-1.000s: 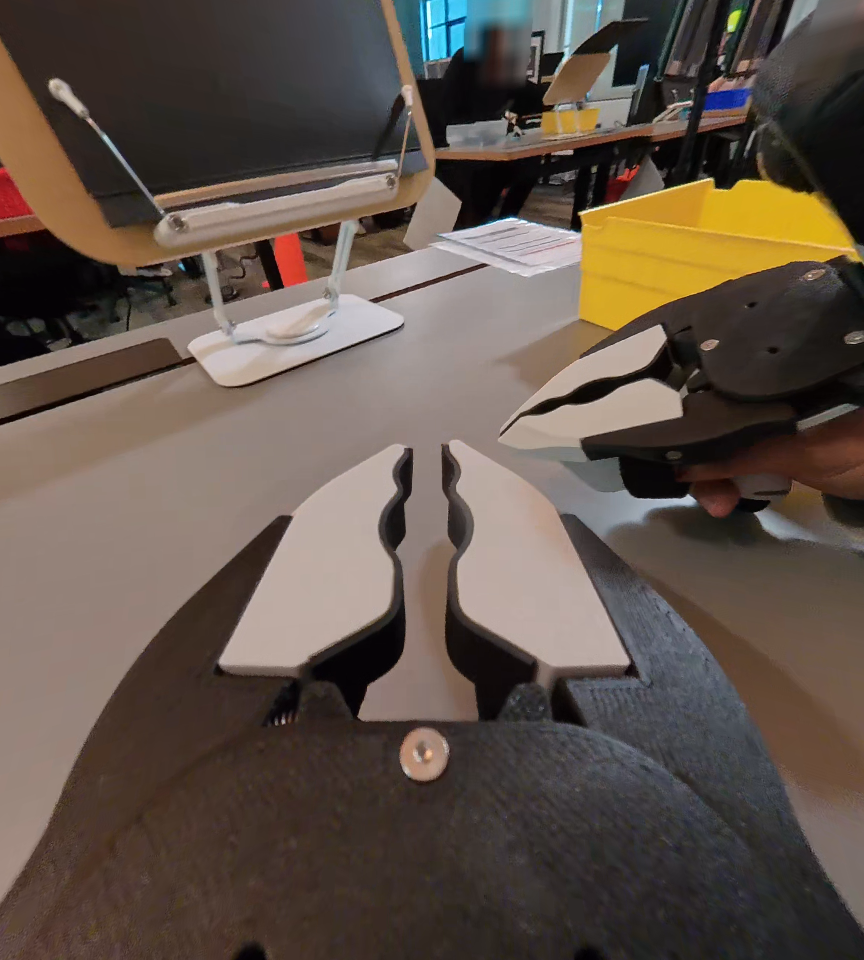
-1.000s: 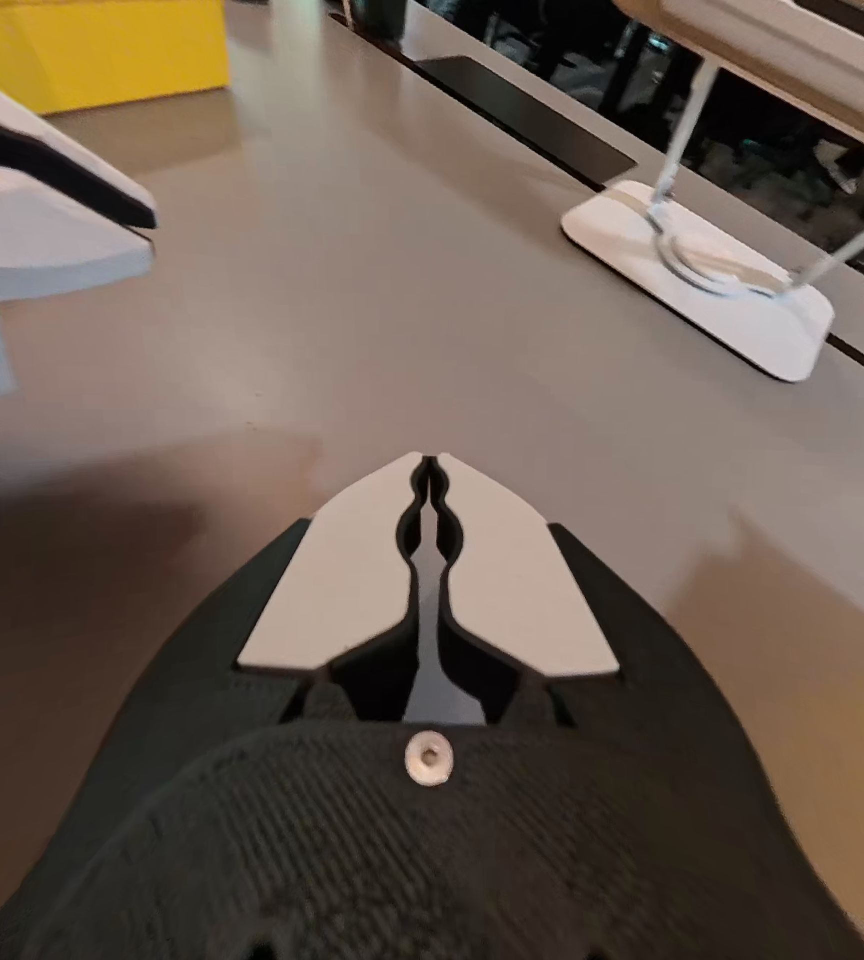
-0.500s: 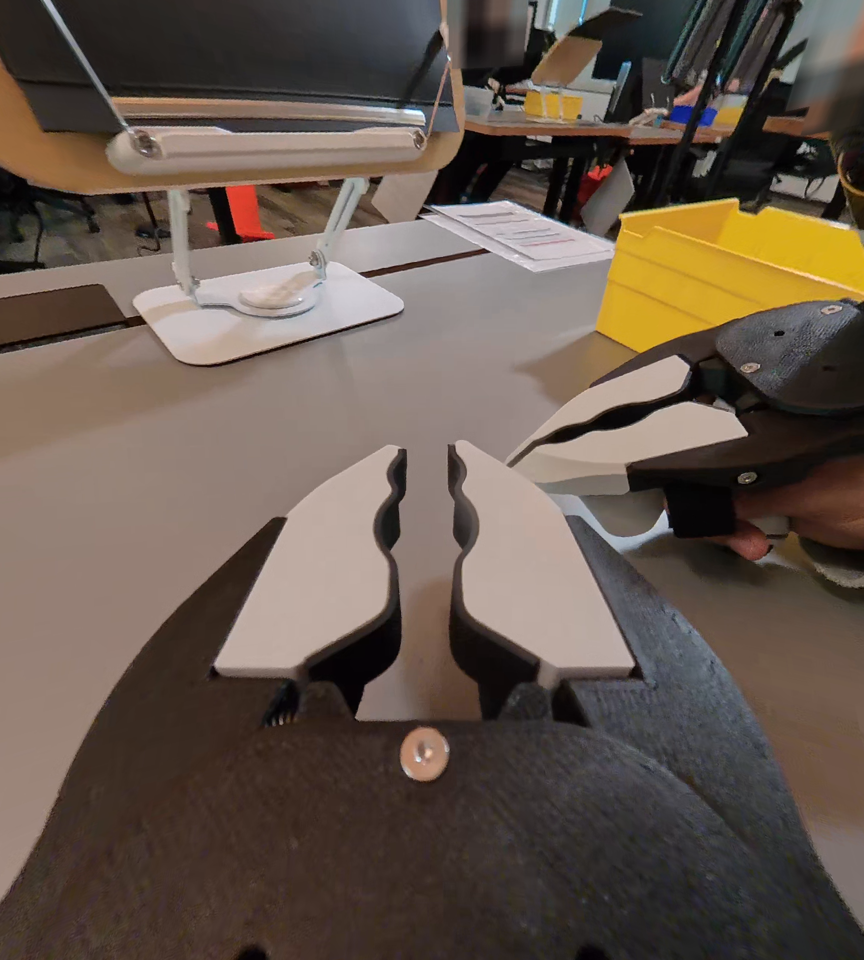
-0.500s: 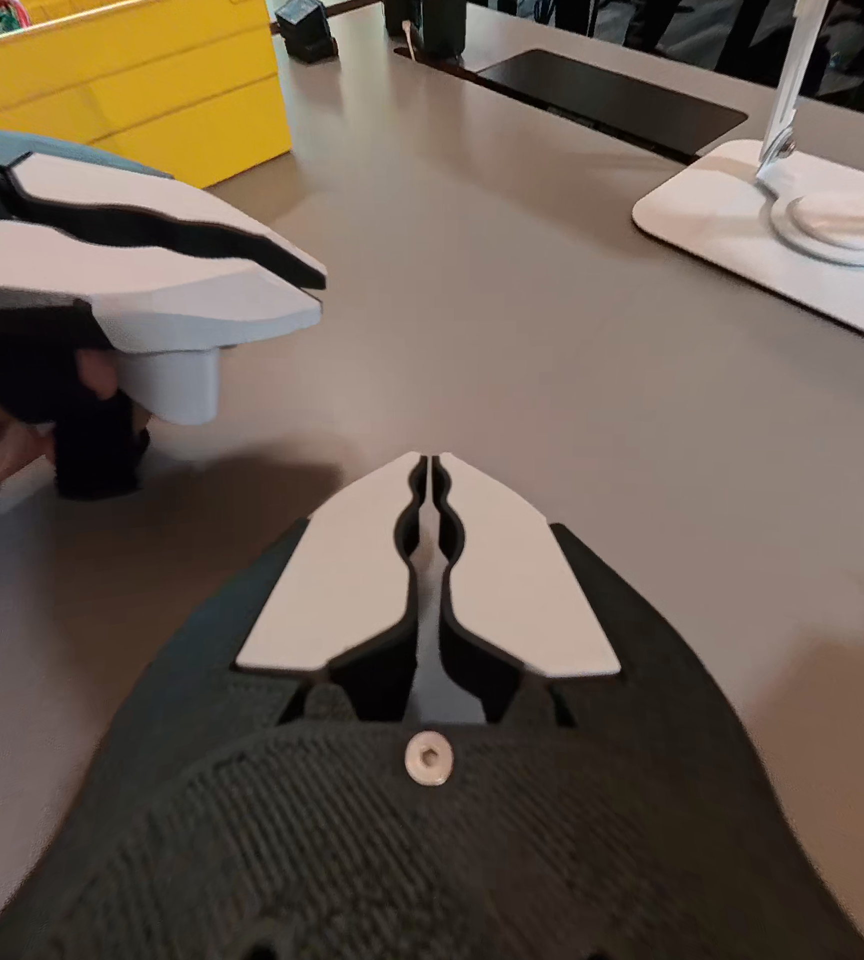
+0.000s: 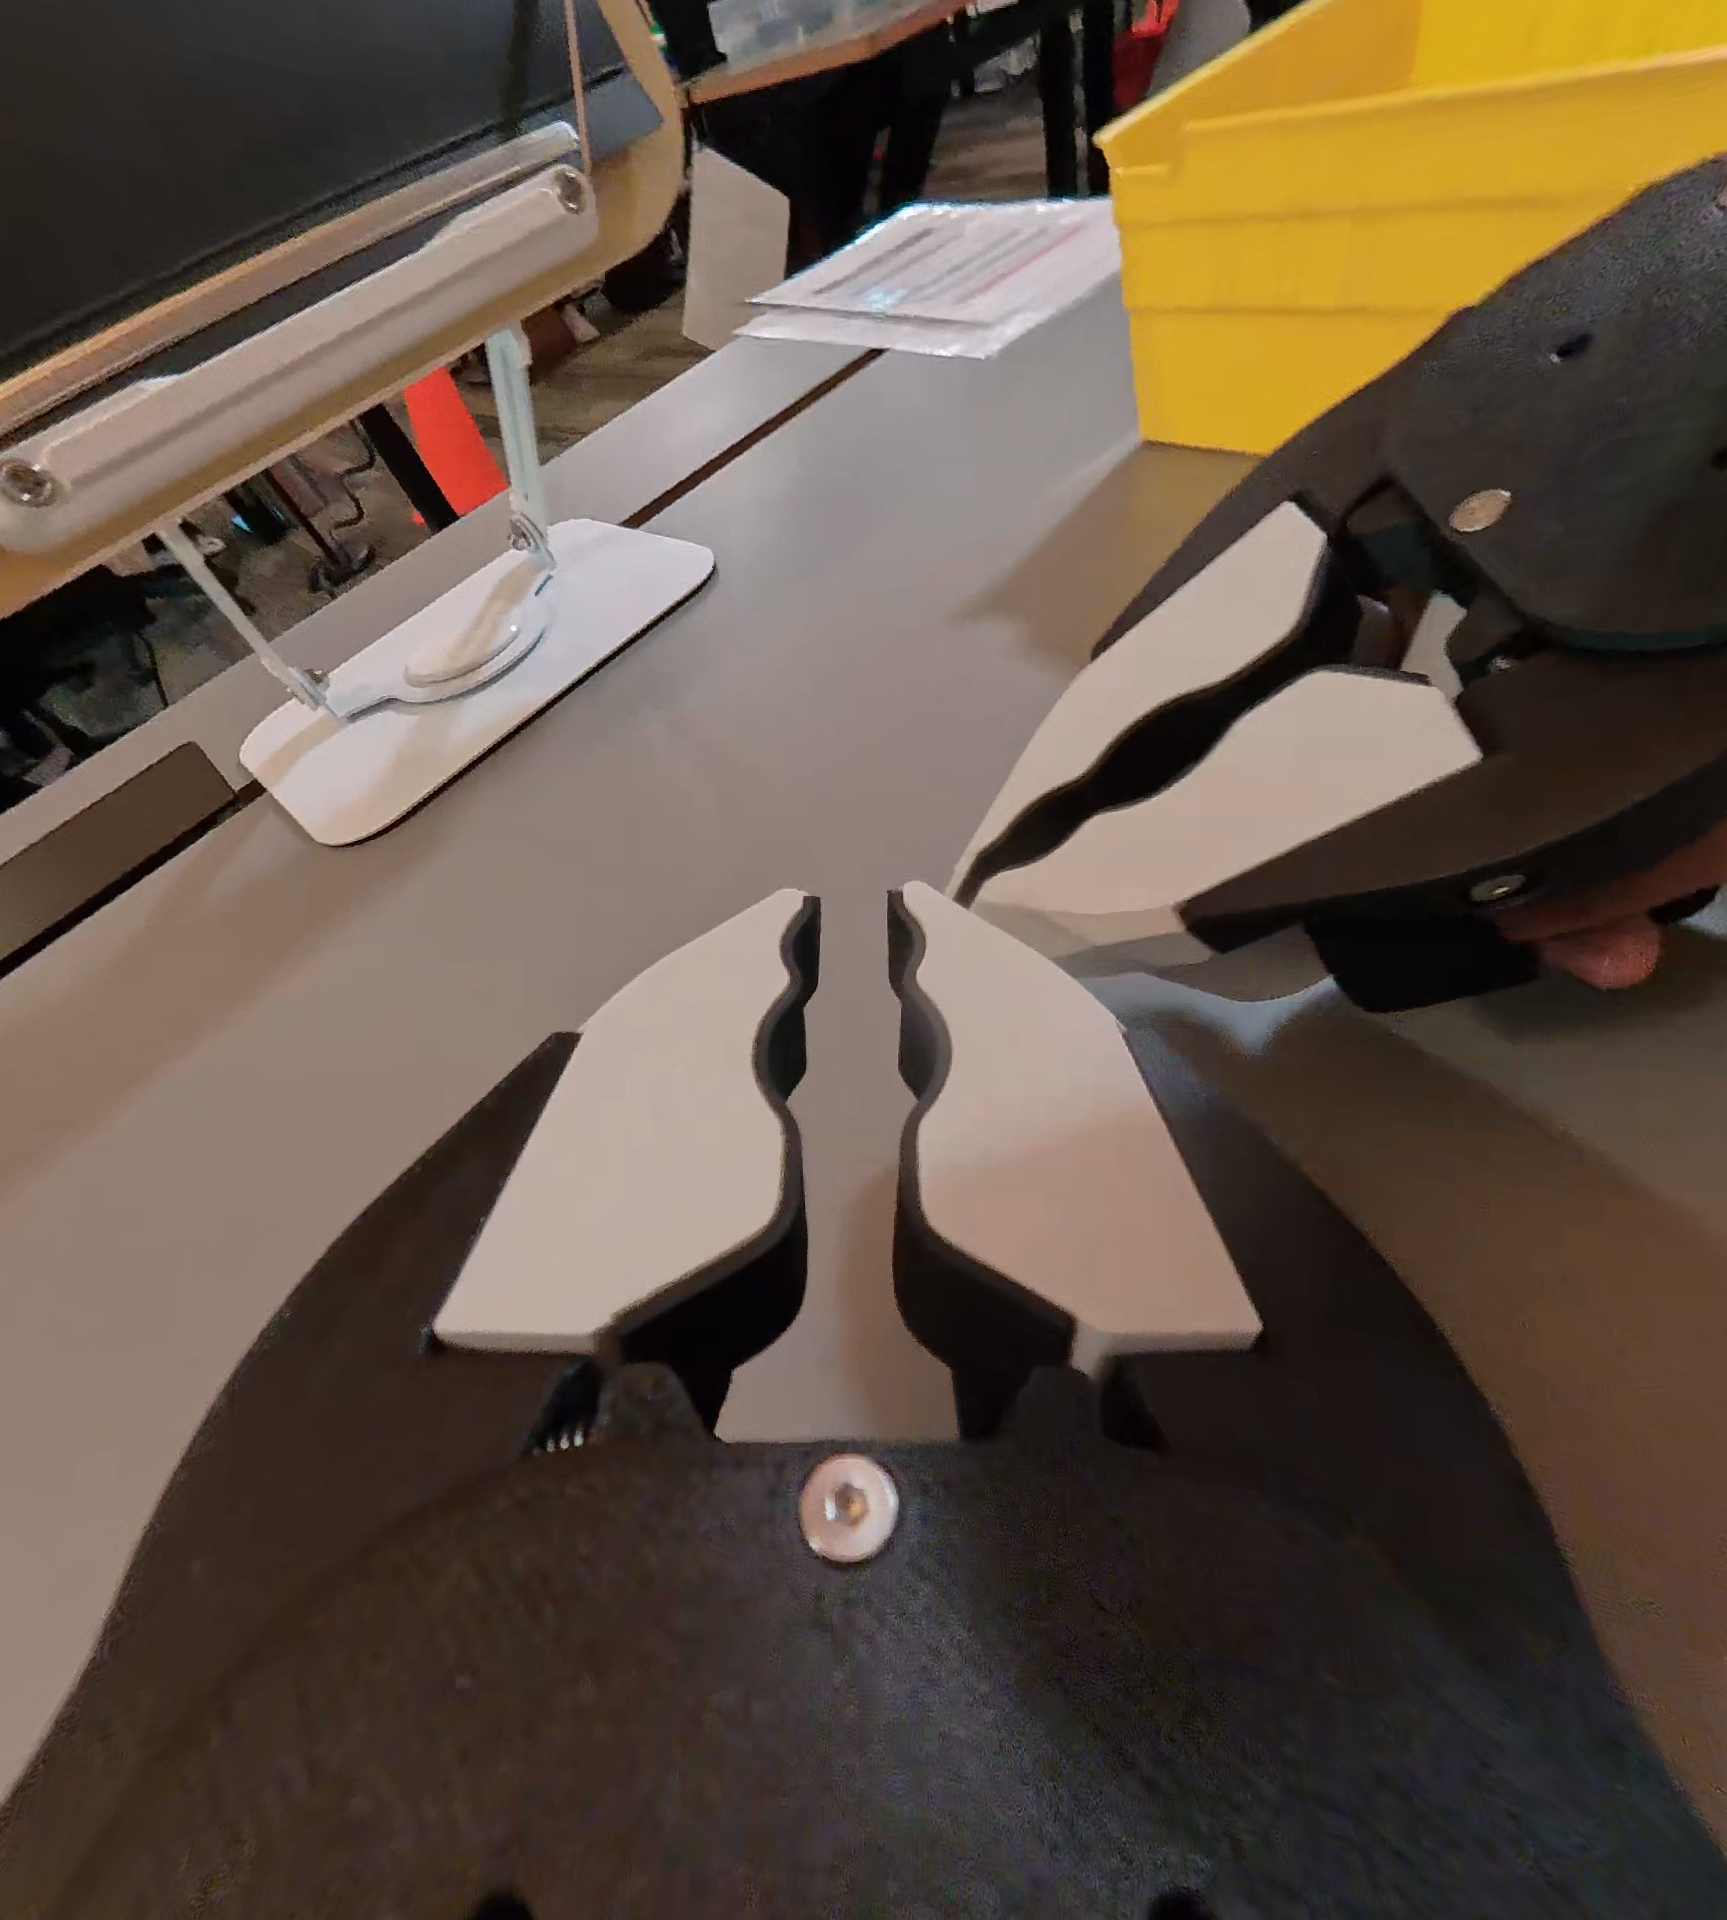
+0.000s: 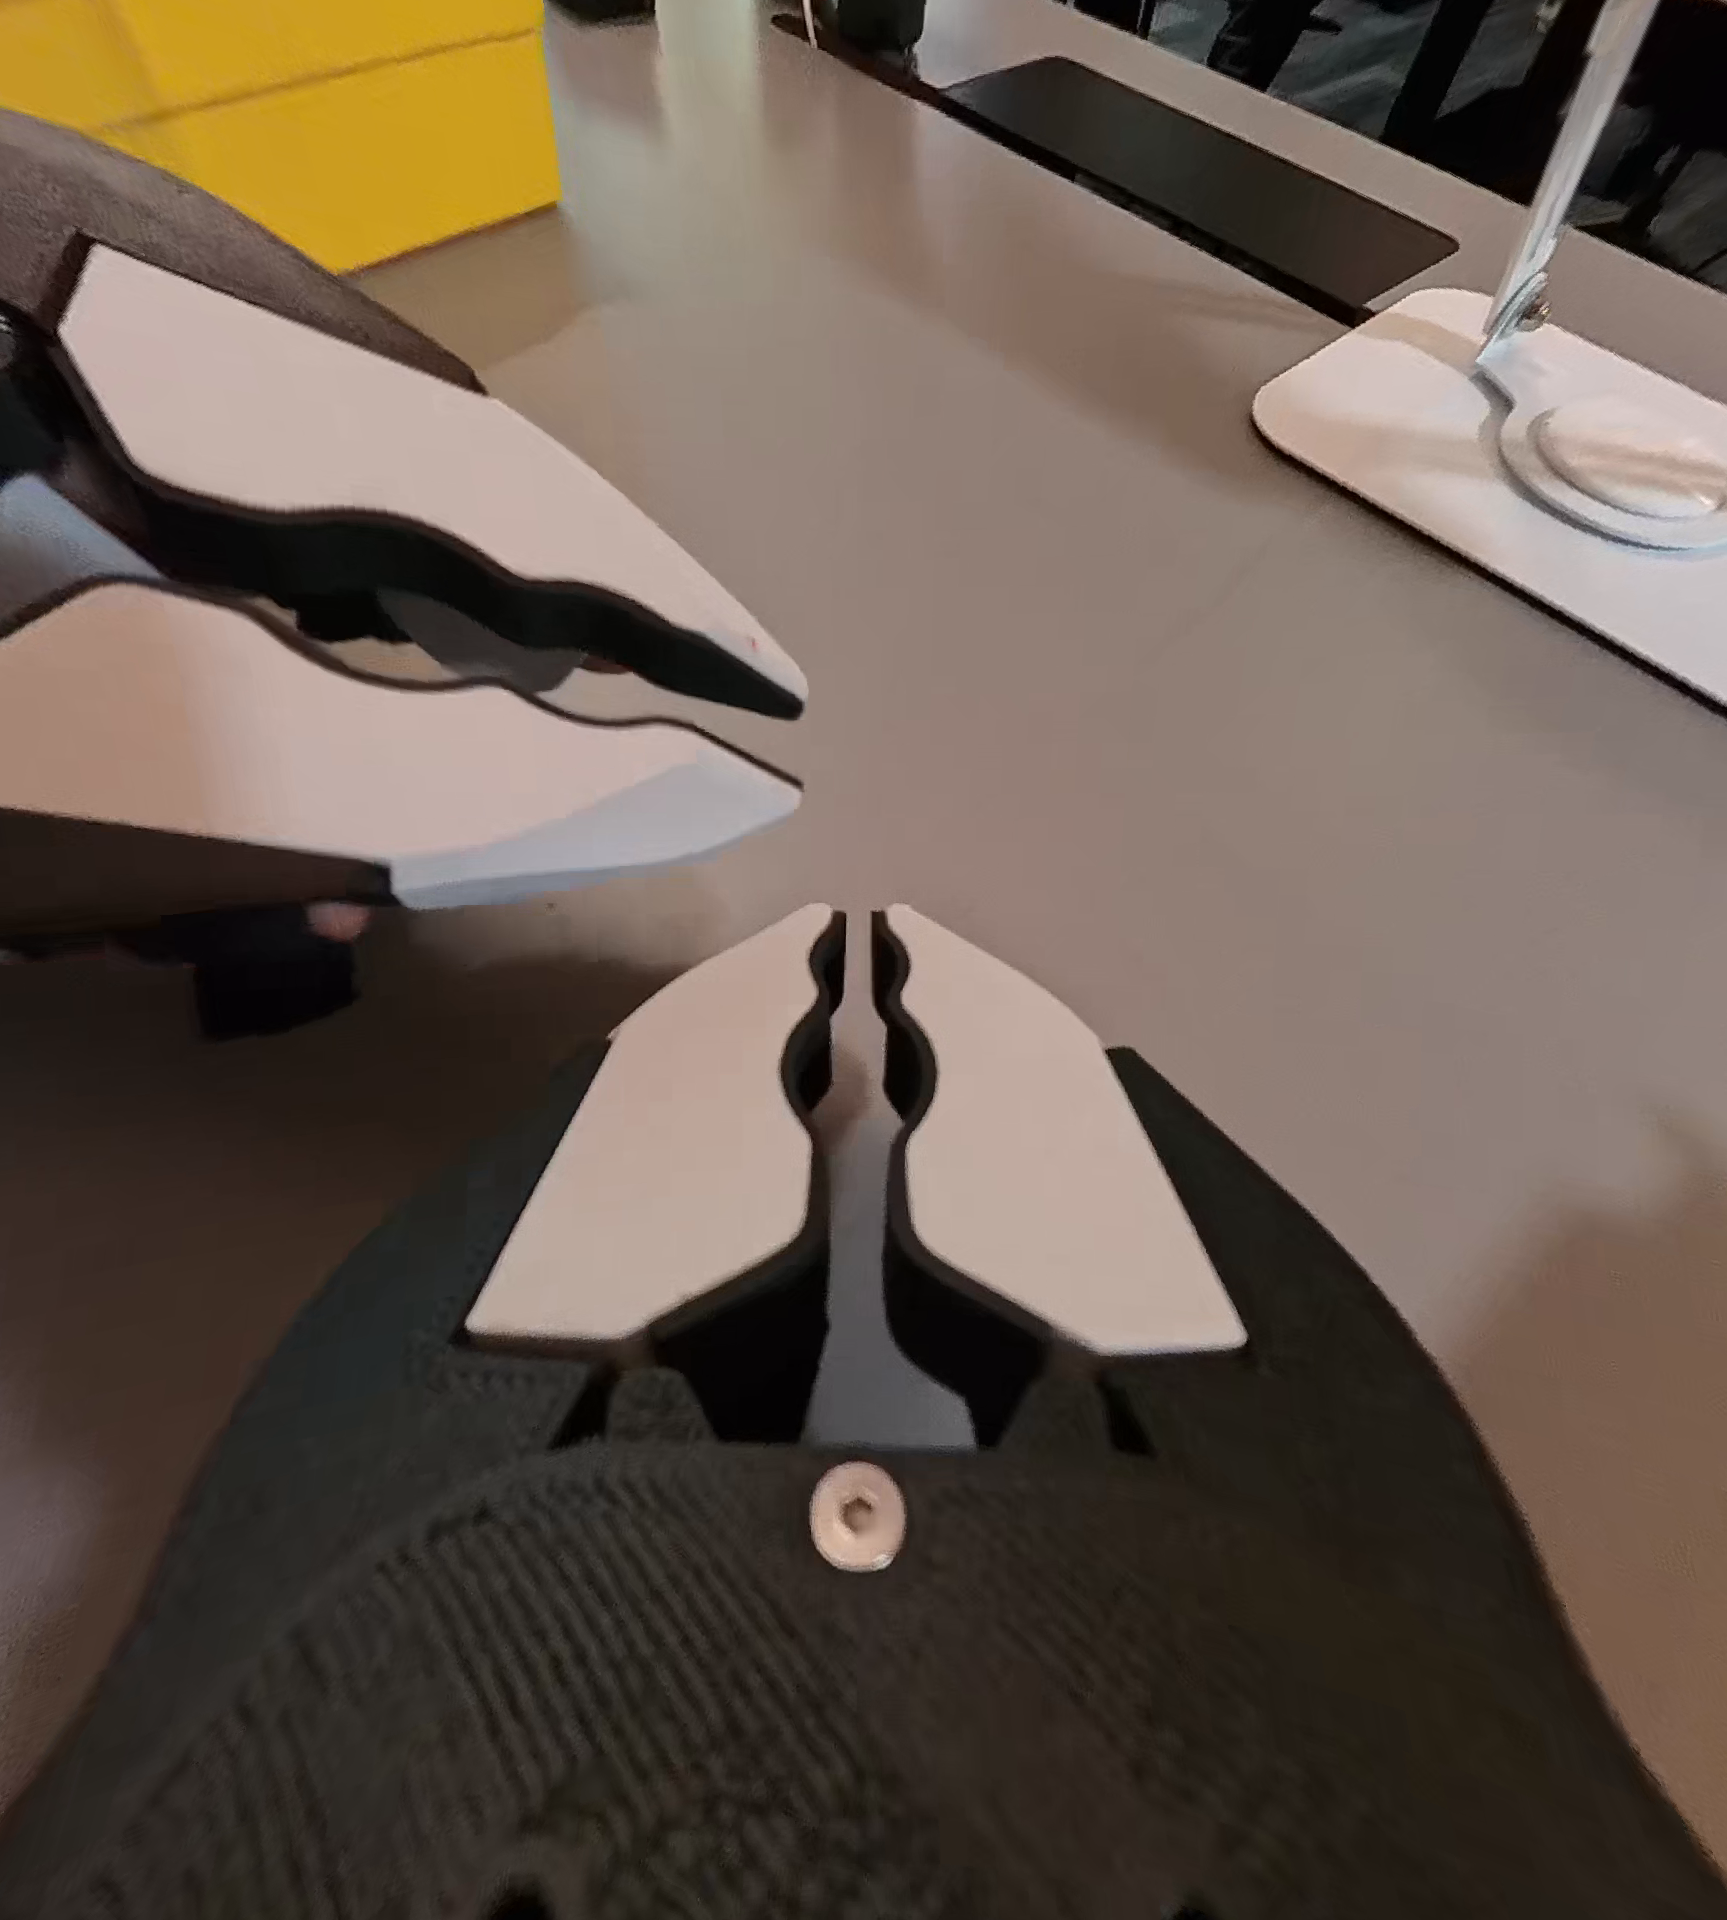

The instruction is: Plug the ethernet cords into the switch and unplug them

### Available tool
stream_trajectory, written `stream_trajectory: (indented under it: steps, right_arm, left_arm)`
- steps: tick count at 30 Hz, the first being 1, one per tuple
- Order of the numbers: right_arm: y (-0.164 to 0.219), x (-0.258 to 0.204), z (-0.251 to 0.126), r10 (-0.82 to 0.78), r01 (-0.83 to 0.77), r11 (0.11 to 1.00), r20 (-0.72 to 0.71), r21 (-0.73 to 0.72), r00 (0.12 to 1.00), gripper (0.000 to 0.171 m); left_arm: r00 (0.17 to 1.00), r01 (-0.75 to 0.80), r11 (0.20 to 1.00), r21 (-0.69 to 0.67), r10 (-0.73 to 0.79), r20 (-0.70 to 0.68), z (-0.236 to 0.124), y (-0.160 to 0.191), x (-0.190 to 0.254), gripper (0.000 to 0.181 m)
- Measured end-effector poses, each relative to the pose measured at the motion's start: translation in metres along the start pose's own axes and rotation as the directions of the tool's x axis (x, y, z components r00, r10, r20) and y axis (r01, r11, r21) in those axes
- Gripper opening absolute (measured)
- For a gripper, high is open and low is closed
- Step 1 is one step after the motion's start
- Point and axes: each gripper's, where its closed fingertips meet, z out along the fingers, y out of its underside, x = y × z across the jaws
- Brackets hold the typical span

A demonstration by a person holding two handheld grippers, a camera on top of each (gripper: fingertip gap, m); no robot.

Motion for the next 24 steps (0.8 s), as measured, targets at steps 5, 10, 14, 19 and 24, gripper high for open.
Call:
stream_trajectory:
  steps: [5, 10, 14, 19, 24]
  right_arm:
    - [0.004, 0.002, 0.004, 0.01, -0.011, 0.999, -0.007, -0.038, 1.0, 0.005]
    - [0.007, 0.004, 0.006, 0.038, -0.038, 0.998, -0.001, -0.057, 0.999, 0.005]
    - [0.005, 0.002, 0.003, 0.039, -0.039, 0.999, 0.011, -0.039, 0.999, 0.005]
    - [0.005, -0.001, 0.0, 0.068, -0.067, 0.997, 0.039, -0.033, 0.997, 0.008]
    - [0.007, 0.01, -0.004, 0.178, -0.176, 0.984, 0.056, -0.033, 0.982, 0.008]
  left_arm:
    - [0.998, -0.065, 0.998, -0.009, 0.065, 0.001, 0.001, 0.001, 0.007, 0.011]
    - [0.999, -0.036, 0.999, -0.015, 0.036, -0.009, 0.002, 0.002, 0.005, 0.011]
    - [1.0, 0.009, 1.0, -0.003, -0.009, -0.002, 0.0, 0.0, 0.0, 0.011]
    - [0.998, 0.069, 0.997, -0.02, -0.069, -0.007, 0.003, 0.003, -0.006, 0.012]
    - [0.984, 0.176, 0.984, 0.018, -0.176, 0.016, 0.0, 0.001, -0.021, 0.016]
